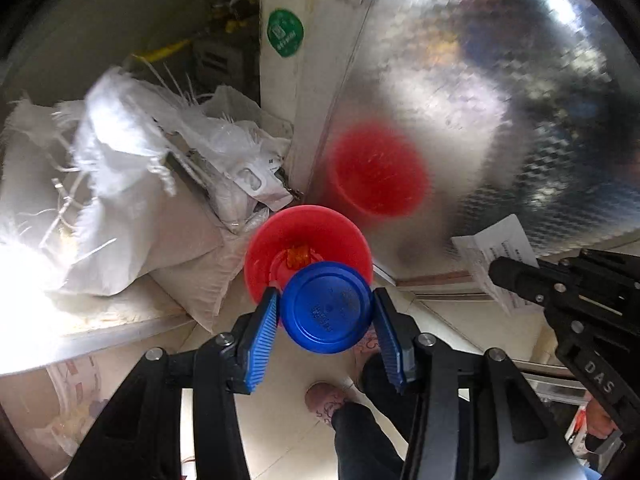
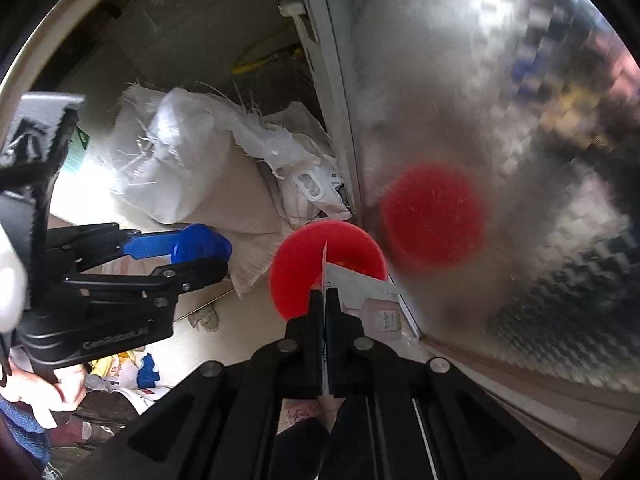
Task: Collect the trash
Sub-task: 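Carry the lid and packet down and drop them into the red bin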
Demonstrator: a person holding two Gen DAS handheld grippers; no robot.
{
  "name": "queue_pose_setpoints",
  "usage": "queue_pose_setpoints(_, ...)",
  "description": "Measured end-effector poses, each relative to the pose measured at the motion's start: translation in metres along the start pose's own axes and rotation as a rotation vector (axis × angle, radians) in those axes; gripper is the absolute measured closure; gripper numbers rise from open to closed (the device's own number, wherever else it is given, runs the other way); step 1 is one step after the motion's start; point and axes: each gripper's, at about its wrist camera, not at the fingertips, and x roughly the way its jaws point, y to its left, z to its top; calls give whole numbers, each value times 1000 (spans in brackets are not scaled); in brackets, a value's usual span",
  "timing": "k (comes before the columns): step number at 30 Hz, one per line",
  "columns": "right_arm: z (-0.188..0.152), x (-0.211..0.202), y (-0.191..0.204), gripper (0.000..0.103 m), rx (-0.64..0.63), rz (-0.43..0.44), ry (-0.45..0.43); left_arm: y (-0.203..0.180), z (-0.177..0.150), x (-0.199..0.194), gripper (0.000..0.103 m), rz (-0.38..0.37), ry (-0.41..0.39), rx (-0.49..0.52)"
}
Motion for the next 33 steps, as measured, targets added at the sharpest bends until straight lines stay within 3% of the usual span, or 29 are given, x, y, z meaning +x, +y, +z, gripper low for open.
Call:
queue_pose_setpoints(5, 1, 10, -16, 102, 8, -14, 17, -6, 6, 14, 58, 13, 14, 29)
queue_pose_setpoints(10, 0, 2, -19, 102, -10, -7, 14, -6, 8, 15, 57, -32, 17, 18)
queue_pose_setpoints(14, -3, 5, -22, 102, -22, -2, 19, -4, 8, 14, 32, -24, 3, -8)
queue_pose_setpoints(22, 0, 10, -8, 102, -83, 24, 36, 11, 2, 8, 20, -8, -10, -73)
queue_pose_setpoints(30, 7, 17, 15, 102, -201, 60, 42, 41, -16, 9, 20, 20, -8, -184)
queue_pose_setpoints(33, 7, 26, 27, 102, -251, 26, 63, 53, -24, 10, 20, 56, -5, -220)
